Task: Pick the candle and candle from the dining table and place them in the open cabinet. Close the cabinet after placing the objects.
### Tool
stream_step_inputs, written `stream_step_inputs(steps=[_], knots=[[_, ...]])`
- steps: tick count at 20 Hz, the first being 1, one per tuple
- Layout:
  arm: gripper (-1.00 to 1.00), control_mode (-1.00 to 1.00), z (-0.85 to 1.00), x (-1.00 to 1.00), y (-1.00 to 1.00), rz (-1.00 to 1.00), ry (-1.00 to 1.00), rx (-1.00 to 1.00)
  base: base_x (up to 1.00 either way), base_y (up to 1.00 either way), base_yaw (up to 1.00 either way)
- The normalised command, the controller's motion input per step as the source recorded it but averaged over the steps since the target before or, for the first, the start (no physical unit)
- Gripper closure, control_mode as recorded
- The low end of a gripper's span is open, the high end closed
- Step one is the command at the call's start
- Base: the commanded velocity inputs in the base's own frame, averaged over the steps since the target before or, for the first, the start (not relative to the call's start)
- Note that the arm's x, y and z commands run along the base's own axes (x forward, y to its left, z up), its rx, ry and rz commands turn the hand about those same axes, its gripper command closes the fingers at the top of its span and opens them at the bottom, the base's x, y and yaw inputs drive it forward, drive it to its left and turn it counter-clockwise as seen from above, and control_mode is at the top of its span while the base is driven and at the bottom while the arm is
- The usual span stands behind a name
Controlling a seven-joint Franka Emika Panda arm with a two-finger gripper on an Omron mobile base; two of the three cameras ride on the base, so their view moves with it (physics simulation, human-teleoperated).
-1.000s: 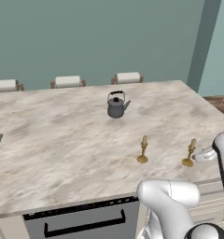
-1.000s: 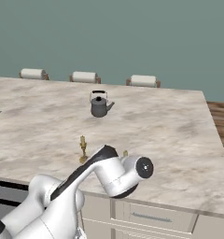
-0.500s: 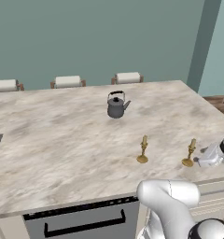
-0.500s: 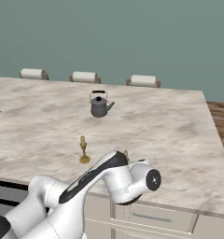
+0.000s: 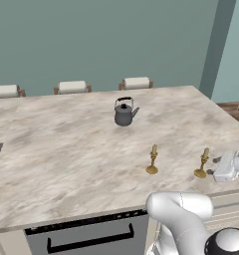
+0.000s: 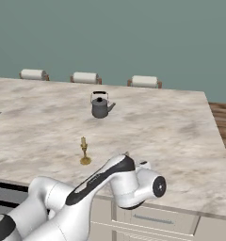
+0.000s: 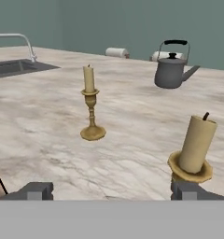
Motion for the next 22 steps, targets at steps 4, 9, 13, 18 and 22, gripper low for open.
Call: stream_step_inputs(steps=[4, 9, 13, 18, 22], knots=[[-1.0, -1.0, -0.01, 0.11, 0.0, -0.01, 0.0, 0.0, 0.0, 0.0, 0.0], [-1.0, -1.0, -0.04, 0.16, 0.0, -0.04, 0.0, 0.0, 0.0, 0.0, 0.0], [-1.0, -1.0, -0.12, 0.1, 0.0, -0.04, 0.0, 0.0, 0.0, 0.0, 0.0], [-1.0, -1.0, -0.15, 0.12, -0.02, -0.05, 0.01, 0.0, 0.0, 0.0, 0.0], [-1.0, -1.0, -0.1, 0.15, -0.16, -0.02, 0.01, 0.0, 0.0, 0.0, 0.0]])
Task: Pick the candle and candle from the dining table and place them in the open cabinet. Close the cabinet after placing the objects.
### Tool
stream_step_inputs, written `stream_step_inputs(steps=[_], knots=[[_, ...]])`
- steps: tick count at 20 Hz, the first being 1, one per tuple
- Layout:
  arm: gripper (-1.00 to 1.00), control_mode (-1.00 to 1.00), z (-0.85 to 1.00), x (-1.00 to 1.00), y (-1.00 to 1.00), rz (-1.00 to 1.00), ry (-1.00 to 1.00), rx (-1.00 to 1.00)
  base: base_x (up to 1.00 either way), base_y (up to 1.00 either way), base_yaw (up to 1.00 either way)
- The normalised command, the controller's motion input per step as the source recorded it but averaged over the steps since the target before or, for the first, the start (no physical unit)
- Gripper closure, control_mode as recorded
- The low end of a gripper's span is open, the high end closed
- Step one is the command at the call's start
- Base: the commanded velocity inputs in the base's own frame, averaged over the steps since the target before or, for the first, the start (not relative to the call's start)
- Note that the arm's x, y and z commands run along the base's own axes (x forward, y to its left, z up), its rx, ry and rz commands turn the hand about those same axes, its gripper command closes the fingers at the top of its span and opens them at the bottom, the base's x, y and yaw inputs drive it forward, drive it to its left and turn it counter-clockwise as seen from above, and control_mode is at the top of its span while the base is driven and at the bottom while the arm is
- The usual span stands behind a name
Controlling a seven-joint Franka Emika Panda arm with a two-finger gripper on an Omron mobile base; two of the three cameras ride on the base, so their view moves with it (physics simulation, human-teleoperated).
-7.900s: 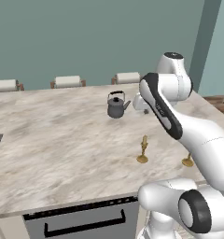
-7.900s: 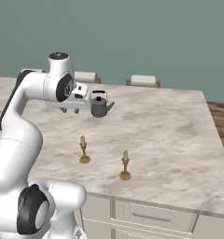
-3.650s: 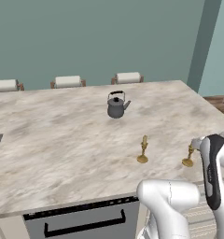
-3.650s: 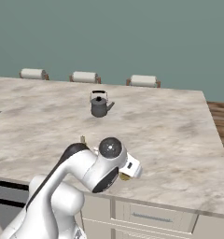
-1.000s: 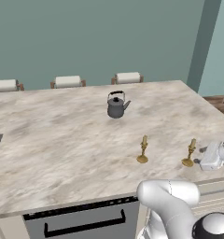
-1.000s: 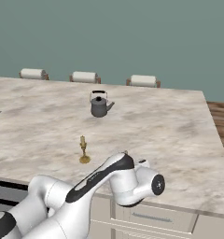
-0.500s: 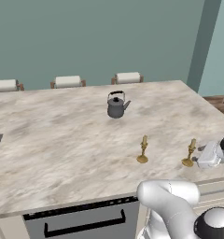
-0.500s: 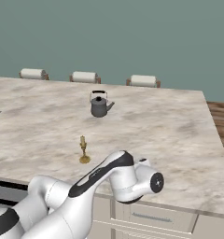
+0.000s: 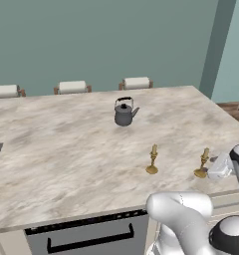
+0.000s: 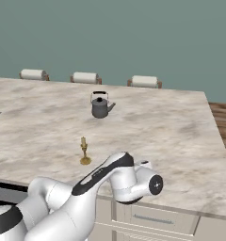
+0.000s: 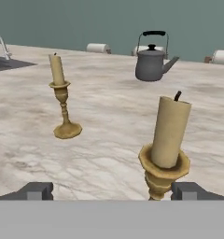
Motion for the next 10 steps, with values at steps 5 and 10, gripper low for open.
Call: stream_step_inputs(steps=[5, 10], knots=[[-1.0, -1.0, -0.13, 0.14, -0.27, 0.0, 0.0, 0.0, 0.0, 0.0, 0.0], [-1.0, -1.0, -0.09, 0.16, -0.22, 0.0, 0.0, 0.0, 0.0, 0.0, 0.0]])
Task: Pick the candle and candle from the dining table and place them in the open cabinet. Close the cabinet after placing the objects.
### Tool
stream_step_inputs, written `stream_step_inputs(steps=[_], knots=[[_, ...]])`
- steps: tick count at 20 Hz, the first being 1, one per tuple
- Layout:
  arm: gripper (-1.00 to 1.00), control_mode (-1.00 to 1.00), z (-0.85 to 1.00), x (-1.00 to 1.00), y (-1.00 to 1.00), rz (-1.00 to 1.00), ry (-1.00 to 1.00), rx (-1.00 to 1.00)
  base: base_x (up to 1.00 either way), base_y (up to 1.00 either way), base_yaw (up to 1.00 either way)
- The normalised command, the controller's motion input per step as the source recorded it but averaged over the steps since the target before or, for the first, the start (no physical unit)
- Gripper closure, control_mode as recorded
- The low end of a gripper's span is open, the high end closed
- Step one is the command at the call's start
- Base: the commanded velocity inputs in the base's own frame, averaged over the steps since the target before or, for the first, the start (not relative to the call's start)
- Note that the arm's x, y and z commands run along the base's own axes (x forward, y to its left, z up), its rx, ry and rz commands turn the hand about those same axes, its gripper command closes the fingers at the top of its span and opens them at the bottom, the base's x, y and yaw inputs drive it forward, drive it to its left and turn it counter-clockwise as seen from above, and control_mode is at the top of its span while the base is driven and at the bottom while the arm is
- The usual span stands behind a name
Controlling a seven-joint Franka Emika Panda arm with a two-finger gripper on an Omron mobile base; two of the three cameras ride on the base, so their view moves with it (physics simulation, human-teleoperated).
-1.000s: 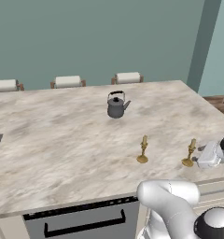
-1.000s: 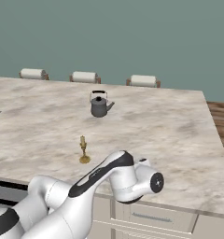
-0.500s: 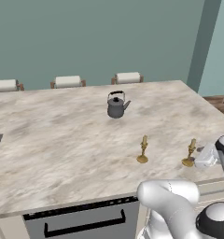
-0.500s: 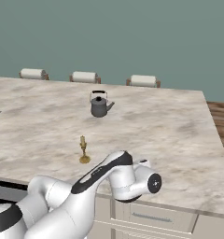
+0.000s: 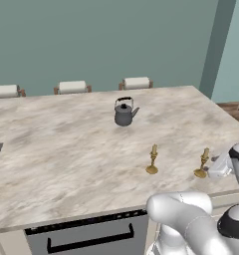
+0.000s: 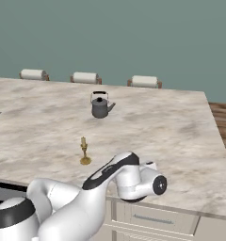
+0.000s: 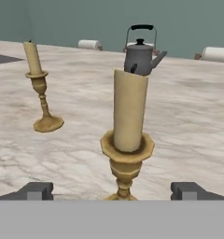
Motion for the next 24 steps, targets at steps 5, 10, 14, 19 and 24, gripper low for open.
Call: stream_step_inputs(steps=[5, 10, 14, 19, 24], knots=[[-1.0, -1.0, -0.07, 0.19, -0.16, 0.0, 0.0, 0.0, 0.0, 0.0, 0.0], [-1.0, -1.0, -0.1, 0.08, -0.09, 0.0, 0.0, 0.0, 0.0, 0.0, 0.0], [-1.0, -1.0, -0.09, -0.04, 0.04, 0.0, 0.0, 0.0, 0.0, 0.0, 0.0], [-1.0, -1.0, -0.03, -0.04, 0.27, 0.02, 0.0, 0.0, 0.0, 0.0, 0.0], [-1.0, -1.0, -0.01, 0.0, 0.24, 0.01, 0.0, 0.0, 0.0, 0.0, 0.0]])
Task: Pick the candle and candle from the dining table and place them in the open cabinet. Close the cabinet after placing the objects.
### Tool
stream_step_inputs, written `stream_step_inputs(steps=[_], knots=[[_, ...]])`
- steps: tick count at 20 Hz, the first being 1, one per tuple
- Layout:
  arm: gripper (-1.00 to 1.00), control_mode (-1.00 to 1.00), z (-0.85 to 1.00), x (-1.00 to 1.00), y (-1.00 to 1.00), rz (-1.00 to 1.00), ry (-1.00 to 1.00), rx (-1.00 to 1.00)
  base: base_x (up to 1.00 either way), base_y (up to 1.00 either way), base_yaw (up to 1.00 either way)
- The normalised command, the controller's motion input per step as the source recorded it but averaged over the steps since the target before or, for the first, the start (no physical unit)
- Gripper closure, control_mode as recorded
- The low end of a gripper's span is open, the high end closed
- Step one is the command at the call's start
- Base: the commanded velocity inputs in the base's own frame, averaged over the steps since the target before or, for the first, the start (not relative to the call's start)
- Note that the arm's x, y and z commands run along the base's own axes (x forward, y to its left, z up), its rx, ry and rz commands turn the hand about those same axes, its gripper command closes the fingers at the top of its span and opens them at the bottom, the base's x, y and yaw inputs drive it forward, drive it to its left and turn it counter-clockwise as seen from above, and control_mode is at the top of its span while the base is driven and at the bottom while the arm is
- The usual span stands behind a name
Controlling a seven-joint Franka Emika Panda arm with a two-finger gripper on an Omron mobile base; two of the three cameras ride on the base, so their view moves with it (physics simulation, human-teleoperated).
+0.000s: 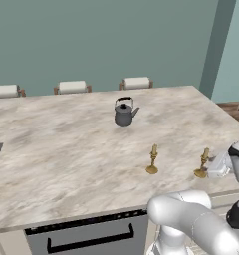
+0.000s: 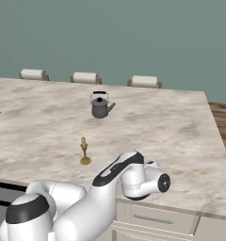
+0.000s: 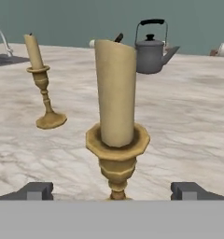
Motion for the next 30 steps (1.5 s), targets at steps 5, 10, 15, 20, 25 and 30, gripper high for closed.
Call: stream_step_inputs(steps=[5, 10, 15, 20, 25, 30], knots=[[-1.0, -1.0, -0.05, 0.06, 0.03, 0.0, 0.0, 0.0, 0.0, 0.0, 0.0], [-1.0, -1.0, -0.09, 0.16, 0.0, 0.0, 0.02, 0.0, 0.0, 0.0, 0.0], [-1.0, -1.0, -0.11, 0.13, 0.0, 0.0, 0.03, 0.0, 0.0, 0.0, 0.0], [-1.0, -1.0, -0.05, 0.01, 0.0, 0.0, 0.0, 0.0, 0.0, 0.0, 0.0], [1.0, -1.0, -0.02, -0.01, 0.0, 0.0, 0.0, 0.0, 0.0, 0.0, 0.0], [1.0, -1.0, 0.0, 0.0, 0.0, 0.0, 0.0, 0.0, 0.0, 0.0, 0.0]])
